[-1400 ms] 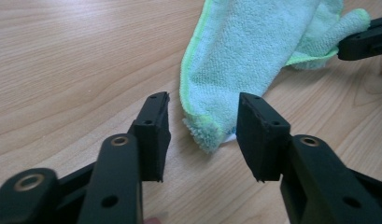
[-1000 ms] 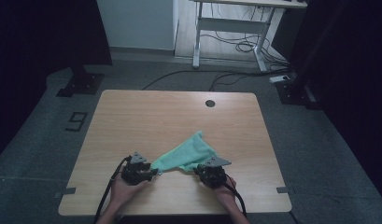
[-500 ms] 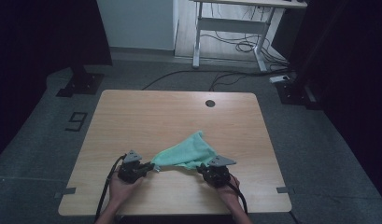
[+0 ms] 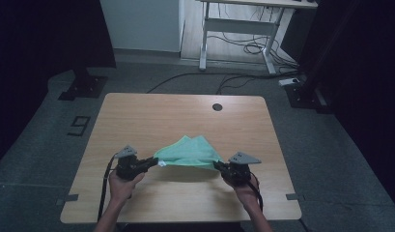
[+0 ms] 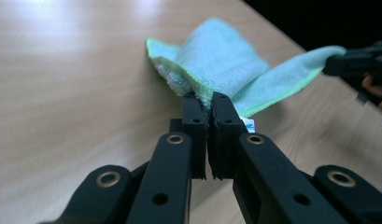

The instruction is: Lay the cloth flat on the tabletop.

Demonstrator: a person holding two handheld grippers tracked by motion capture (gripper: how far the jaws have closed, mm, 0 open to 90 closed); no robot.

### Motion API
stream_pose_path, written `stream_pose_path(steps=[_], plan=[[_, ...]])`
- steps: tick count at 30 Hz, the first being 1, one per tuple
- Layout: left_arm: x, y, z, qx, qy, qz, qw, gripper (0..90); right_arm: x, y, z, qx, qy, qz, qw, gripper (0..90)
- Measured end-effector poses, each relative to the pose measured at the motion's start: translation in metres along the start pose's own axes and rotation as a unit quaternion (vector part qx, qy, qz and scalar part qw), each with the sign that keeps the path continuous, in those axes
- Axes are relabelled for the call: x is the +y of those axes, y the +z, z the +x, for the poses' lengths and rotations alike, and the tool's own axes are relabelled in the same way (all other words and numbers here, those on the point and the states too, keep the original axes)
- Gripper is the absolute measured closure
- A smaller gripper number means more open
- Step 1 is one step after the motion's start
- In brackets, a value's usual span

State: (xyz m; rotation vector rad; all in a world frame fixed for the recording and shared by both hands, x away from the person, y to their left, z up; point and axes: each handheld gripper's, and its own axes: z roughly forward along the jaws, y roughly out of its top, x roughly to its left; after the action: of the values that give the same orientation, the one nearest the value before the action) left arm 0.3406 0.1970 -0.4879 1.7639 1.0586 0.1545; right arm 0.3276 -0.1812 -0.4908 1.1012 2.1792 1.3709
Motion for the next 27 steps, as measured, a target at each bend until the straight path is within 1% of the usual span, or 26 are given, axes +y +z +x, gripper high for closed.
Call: stream_pose_path(steps=[1,2,3,4,6,7,8,9,10,11,12,13,14,15,17,18,20,21,22,23,24,26,27], plan=[[0.005,0.001,0.000,0.001,-0.001,-0.002,1.0000,86.0,0.006,0.000,-0.002,-0.003,-0.001,-0.001,1.0000,86.9],[0.013,0.001,0.002,0.002,-0.003,-0.006,1.0000,86.0,0.011,0.001,-0.004,-0.004,-0.001,-0.002,1.0000,87.0],[0.020,0.002,0.003,0.000,-0.006,-0.009,0.9999,86.0,0.020,0.001,-0.007,-0.007,-0.002,-0.005,1.0000,87.0],[0.025,0.002,0.004,0.000,-0.007,-0.011,0.9999,85.9,0.033,0.002,-0.010,-0.014,-0.006,-0.008,0.9999,86.9],[0.040,0.002,0.007,0.006,-0.009,-0.016,0.9998,85.9,0.047,0.004,-0.014,-0.017,-0.005,-0.011,0.9998,86.9],[0.047,0.001,0.009,0.006,-0.011,-0.020,0.9997,85.9,0.047,0.004,-0.014,-0.017,-0.005,-0.011,0.9998,86.9],[0.053,0.001,0.010,0.009,-0.012,-0.024,0.9996,85.9,0.055,0.005,-0.016,-0.020,-0.006,-0.013,0.9997,87.0],[0.062,0.000,0.010,0.014,-0.009,-0.027,0.9995,85.9,0.062,0.007,-0.018,-0.023,-0.008,-0.014,0.9996,86.9],[0.067,-0.001,0.011,0.019,-0.008,-0.030,0.9993,85.9,0.071,0.009,-0.020,-0.025,-0.009,-0.016,0.9995,86.9],[0.077,-0.002,0.012,0.026,-0.003,-0.034,0.9991,85.9,0.077,0.011,-0.022,-0.026,-0.010,-0.017,0.9995,86.9],[0.085,-0.003,0.013,0.030,-0.003,-0.038,0.9988,85.8,0.087,0.014,-0.024,-0.030,-0.017,-0.020,0.9992,86.9],[0.093,-0.004,0.014,0.031,-0.007,-0.045,0.9985,85.8,0.096,0.016,-0.027,-0.030,-0.018,-0.024,0.9991,86.9],[0.099,-0.006,0.013,0.030,-0.007,-0.050,0.9983,85.8,0.104,0.017,-0.030,-0.030,-0.014,-0.030,0.9990,86.9],[0.106,-0.011,0.010,0.028,-0.003,-0.064,0.9975,85.7,0.109,0.016,-0.031,-0.029,-0.010,-0.036,0.9989,86.9],[0.110,-0.018,0.003,0.027,0.012,-0.079,0.9965,85.6,0.121,0.011,-0.033,-0.029,-0.008,-0.057,0.9979,86.9],[0.109,-0.022,-0.002,0.029,0.024,-0.081,0.9960,85.6,0.123,0.008,-0.032,-0.027,-0.009,-0.064,0.9975,86.9],[0.102,-0.025,-0.008,0.032,0.038,-0.081,0.9954,85.5,0.119,0.000,-0.028,-0.023,-0.012,-0.075,0.9969,86.9],[0.093,-0.026,-0.011,0.029,0.041,-0.079,0.9956,85.4,0.116,-0.002,-0.026,-0.022,-0.015,-0.075,0.9968,86.9],[0.075,-0.027,-0.014,0.024,0.042,-0.072,0.9963,85.1,0.096,-0.008,-0.020,-0.012,-0.017,-0.069,0.9974,86.8],[0.075,-0.027,-0.014,0.024,0.042,-0.072,0.9963,85.0,0.096,-0.008,-0.020,-0.012,-0.017,-0.069,0.9974,86.8],[0.060,-0.026,-0.016,0.014,0.035,-0.067,0.9970,85.0,0.087,-0.009,-0.018,-0.007,-0.011,-0.064,0.9979,86.7],[0.035,-0.024,-0.019,0.002,0.028,-0.053,0.9982,84.6,0.058,-0.012,-0.015,0.003,0.000,-0.042,0.9991,86.3],[0.026,-0.022,-0.019,-0.001,0.024,-0.046,0.9986,84.6,0.046,-0.012,-0.014,0.008,0.008,-0.031,0.9994,86.2]])
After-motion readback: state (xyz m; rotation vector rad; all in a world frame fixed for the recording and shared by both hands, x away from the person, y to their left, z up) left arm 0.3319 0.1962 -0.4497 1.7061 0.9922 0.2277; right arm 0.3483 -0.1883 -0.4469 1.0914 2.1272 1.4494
